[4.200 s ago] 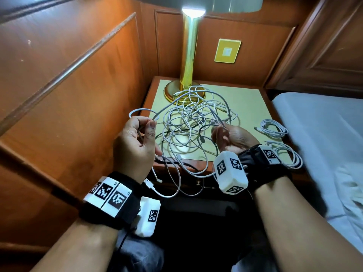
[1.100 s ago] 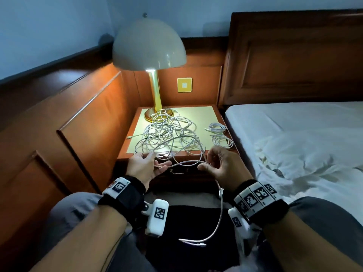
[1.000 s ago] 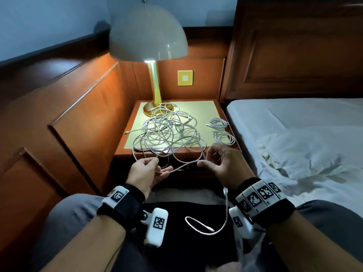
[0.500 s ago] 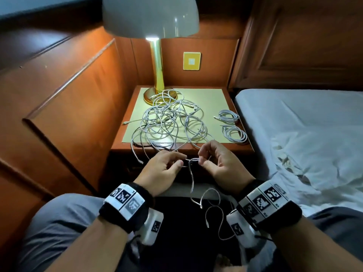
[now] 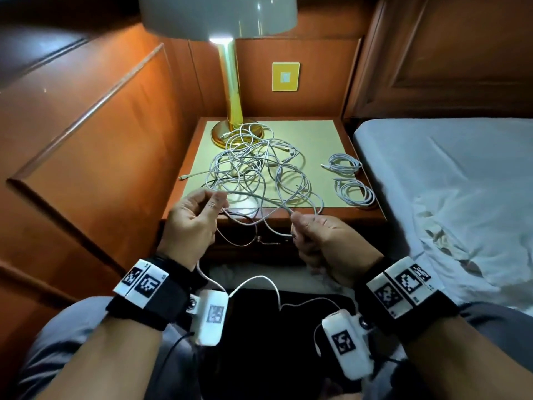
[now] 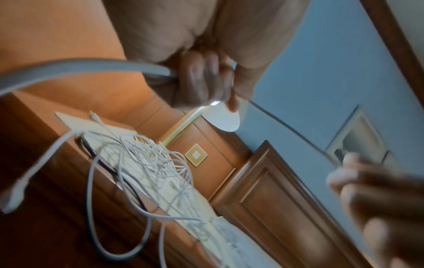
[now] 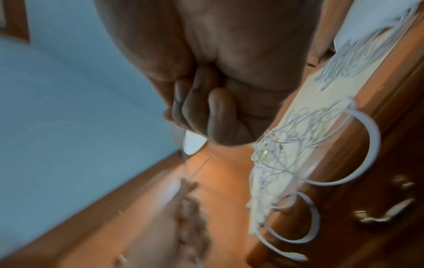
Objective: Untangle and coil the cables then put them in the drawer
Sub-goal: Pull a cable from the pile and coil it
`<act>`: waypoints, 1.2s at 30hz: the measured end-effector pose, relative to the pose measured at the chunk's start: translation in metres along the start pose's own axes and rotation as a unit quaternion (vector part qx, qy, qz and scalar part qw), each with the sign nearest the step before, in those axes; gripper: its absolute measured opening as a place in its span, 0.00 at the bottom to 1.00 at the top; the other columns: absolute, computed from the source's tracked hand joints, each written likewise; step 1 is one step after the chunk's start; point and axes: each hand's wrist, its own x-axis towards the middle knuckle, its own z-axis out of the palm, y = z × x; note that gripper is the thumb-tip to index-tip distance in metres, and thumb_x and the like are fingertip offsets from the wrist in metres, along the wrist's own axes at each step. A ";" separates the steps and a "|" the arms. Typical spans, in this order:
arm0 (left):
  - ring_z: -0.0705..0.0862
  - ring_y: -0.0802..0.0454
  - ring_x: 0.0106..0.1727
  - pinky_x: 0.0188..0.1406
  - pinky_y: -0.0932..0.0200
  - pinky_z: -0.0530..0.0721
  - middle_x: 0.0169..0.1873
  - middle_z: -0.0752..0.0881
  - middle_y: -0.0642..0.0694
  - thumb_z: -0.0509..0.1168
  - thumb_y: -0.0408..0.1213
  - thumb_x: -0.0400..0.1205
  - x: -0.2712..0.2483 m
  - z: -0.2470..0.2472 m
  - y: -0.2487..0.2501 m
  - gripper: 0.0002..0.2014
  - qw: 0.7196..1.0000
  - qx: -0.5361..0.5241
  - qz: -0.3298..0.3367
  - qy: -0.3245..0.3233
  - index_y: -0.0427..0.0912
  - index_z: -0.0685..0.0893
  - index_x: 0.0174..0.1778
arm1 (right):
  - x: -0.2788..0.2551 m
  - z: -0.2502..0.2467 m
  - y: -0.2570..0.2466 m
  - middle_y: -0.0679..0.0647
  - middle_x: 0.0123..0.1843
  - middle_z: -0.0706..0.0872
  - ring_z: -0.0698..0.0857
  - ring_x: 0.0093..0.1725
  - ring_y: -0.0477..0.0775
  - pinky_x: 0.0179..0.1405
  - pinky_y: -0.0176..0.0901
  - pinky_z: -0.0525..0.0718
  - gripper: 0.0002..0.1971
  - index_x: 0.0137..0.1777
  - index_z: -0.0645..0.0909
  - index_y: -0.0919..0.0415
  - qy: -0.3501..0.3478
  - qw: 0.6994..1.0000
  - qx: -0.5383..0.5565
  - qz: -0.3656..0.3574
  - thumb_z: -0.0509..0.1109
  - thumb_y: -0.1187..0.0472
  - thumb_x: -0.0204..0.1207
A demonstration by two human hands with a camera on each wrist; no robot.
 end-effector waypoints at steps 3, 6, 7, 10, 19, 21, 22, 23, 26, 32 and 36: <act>0.69 0.56 0.21 0.19 0.65 0.67 0.23 0.75 0.54 0.70 0.45 0.84 0.005 -0.008 -0.007 0.06 0.998 0.065 0.000 -0.012 0.48 0.84 0.44 | 0.009 0.001 -0.020 0.48 0.26 0.58 0.55 0.22 0.47 0.22 0.38 0.55 0.20 0.35 0.71 0.55 0.006 0.990 0.139 -0.018 0.55 0.46 0.87; 0.76 0.62 0.26 0.25 0.67 0.75 0.29 0.83 0.54 0.70 0.35 0.84 0.009 -0.018 -0.007 0.05 0.992 0.127 0.008 -0.016 0.45 0.82 0.43 | 0.021 -0.005 -0.037 0.46 0.24 0.59 0.56 0.22 0.46 0.21 0.38 0.60 0.21 0.39 0.75 0.55 0.069 0.972 0.217 -0.051 0.51 0.46 0.89; 0.77 0.61 0.27 0.28 0.65 0.76 0.29 0.83 0.53 0.71 0.36 0.84 0.010 -0.024 -0.007 0.07 0.988 0.153 0.006 -0.022 0.45 0.82 0.40 | 0.025 -0.007 -0.042 0.45 0.23 0.60 0.58 0.21 0.46 0.21 0.38 0.62 0.21 0.40 0.76 0.55 0.091 0.965 0.235 -0.068 0.51 0.47 0.90; 0.78 0.57 0.30 0.33 0.61 0.77 0.29 0.82 0.51 0.73 0.43 0.82 0.010 -0.039 -0.002 0.12 0.978 0.206 0.001 -0.033 0.43 0.85 0.36 | 0.035 -0.014 -0.049 0.48 0.24 0.66 0.68 0.23 0.48 0.30 0.43 0.69 0.19 0.51 0.82 0.63 0.116 0.962 0.220 -0.110 0.52 0.54 0.91; 0.87 0.63 0.45 0.48 0.69 0.82 0.43 0.90 0.55 0.71 0.28 0.82 0.004 -0.016 0.002 0.12 0.973 0.217 0.056 -0.061 0.53 0.91 0.45 | 0.055 0.019 -0.037 0.55 0.26 0.79 0.78 0.27 0.54 0.36 0.53 0.81 0.16 0.51 0.82 0.69 0.118 0.990 -0.066 -0.034 0.52 0.77 0.77; 0.84 0.56 0.45 0.47 0.63 0.82 0.44 0.86 0.50 0.72 0.29 0.82 0.010 -0.013 0.002 0.13 0.964 0.240 0.081 -0.084 0.55 0.92 0.50 | 0.063 0.021 -0.040 0.53 0.27 0.76 0.71 0.22 0.47 0.26 0.44 0.72 0.17 0.50 0.84 0.65 0.158 0.978 -0.119 -0.069 0.53 0.73 0.78; 0.82 0.54 0.43 0.44 0.60 0.82 0.42 0.84 0.48 0.73 0.30 0.81 0.014 -0.011 0.002 0.12 0.960 0.250 0.092 -0.091 0.54 0.93 0.52 | 0.067 0.021 -0.041 0.54 0.28 0.76 0.70 0.22 0.46 0.26 0.43 0.69 0.16 0.49 0.86 0.62 0.176 0.966 -0.165 -0.090 0.55 0.69 0.78; 0.81 0.52 0.41 0.43 0.57 0.82 0.41 0.83 0.48 0.74 0.31 0.81 0.018 -0.011 0.002 0.12 0.956 0.259 0.104 -0.097 0.52 0.93 0.54 | 0.070 0.022 -0.042 0.55 0.29 0.77 0.70 0.22 0.46 0.26 0.43 0.68 0.15 0.48 0.86 0.58 0.184 0.956 -0.205 -0.106 0.56 0.64 0.77; 0.86 0.48 0.42 0.44 0.47 0.86 0.42 0.88 0.48 0.77 0.32 0.78 0.028 -0.010 -0.001 0.10 0.952 0.248 0.143 -0.113 0.47 0.94 0.54 | 0.081 0.026 -0.042 0.53 0.33 0.83 0.72 0.21 0.43 0.24 0.38 0.71 0.13 0.52 0.87 0.55 0.162 0.932 -0.305 -0.108 0.61 0.61 0.77; 0.88 0.38 0.39 0.43 0.38 0.89 0.41 0.91 0.48 0.79 0.38 0.75 0.032 -0.011 -0.001 0.09 0.982 0.124 0.132 -0.055 0.54 0.89 0.47 | 0.094 0.039 -0.044 0.51 0.36 0.88 0.82 0.36 0.49 0.35 0.41 0.74 0.14 0.40 0.90 0.54 0.023 0.906 -0.420 -0.051 0.62 0.54 0.68; 0.83 0.43 0.37 0.36 0.37 0.86 0.46 0.89 0.51 0.76 0.50 0.78 0.036 -0.025 -0.003 0.12 0.992 0.091 0.066 -0.053 0.56 0.89 0.56 | 0.102 0.050 -0.047 0.60 0.28 0.77 0.73 0.26 0.53 0.30 0.41 0.70 0.16 0.26 0.81 0.59 -0.042 0.965 -0.253 -0.054 0.61 0.57 0.74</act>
